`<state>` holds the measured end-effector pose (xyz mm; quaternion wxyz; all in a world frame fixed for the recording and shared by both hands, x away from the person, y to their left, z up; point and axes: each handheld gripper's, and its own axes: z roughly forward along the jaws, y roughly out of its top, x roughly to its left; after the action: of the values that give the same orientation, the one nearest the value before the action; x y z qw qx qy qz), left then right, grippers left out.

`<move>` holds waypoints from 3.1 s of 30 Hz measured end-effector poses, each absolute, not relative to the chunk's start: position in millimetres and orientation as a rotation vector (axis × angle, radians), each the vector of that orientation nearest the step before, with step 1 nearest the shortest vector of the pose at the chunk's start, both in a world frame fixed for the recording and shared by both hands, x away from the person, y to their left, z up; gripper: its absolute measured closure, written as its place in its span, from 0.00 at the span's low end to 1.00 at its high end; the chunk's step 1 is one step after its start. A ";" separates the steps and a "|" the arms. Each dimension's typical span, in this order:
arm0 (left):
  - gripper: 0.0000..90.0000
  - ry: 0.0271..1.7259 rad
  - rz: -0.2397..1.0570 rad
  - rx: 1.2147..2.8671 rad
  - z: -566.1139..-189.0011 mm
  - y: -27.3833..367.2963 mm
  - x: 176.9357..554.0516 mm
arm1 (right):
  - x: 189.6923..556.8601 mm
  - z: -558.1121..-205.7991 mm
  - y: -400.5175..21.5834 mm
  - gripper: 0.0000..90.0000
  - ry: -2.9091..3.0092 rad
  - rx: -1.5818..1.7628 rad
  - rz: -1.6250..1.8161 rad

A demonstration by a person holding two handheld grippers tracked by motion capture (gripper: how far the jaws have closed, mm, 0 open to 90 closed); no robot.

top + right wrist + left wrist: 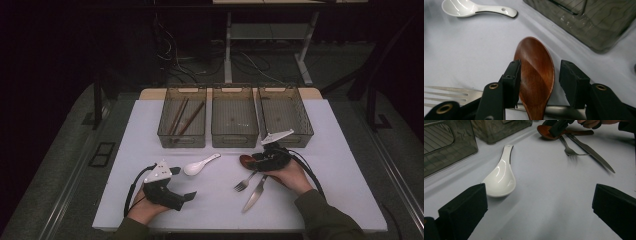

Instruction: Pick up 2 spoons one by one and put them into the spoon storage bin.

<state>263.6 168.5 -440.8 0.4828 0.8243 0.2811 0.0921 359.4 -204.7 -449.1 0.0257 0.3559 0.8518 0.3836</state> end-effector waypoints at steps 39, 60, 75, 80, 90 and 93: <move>0.00 0.676 0.217 2.014 -441.1 167.7 263.4 | 347.5 -444.0 -197.9 0.90 2.796 0.840 1.085; 0.00 0.667 0.217 2.006 -440.2 169.2 262.2 | 344.5 -422.2 -208.6 0.91 2.685 0.894 1.204; 0.00 0.667 0.218 2.001 -440.0 168.9 262.0 | 354.3 -404.6 -208.5 0.91 2.593 0.945 1.298; 0.00 0.665 0.214 2.005 -440.1 168.9 261.6 | 359.7 -394.6 -208.0 0.91 2.559 0.963 1.326; 0.00 0.676 0.217 1.980 -439.3 171.7 262.7 | 376.2 -376.2 -203.7 0.91 2.509 0.982 1.371; 0.00 0.669 0.214 1.988 -439.2 170.9 262.7 | 382.7 -370.7 -199.7 0.91 2.500 0.989 1.366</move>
<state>262.7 170.9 -439.2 0.4940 0.8198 0.2759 0.0882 382.7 -199.7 -370.7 0.0630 0.3274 0.8273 0.4521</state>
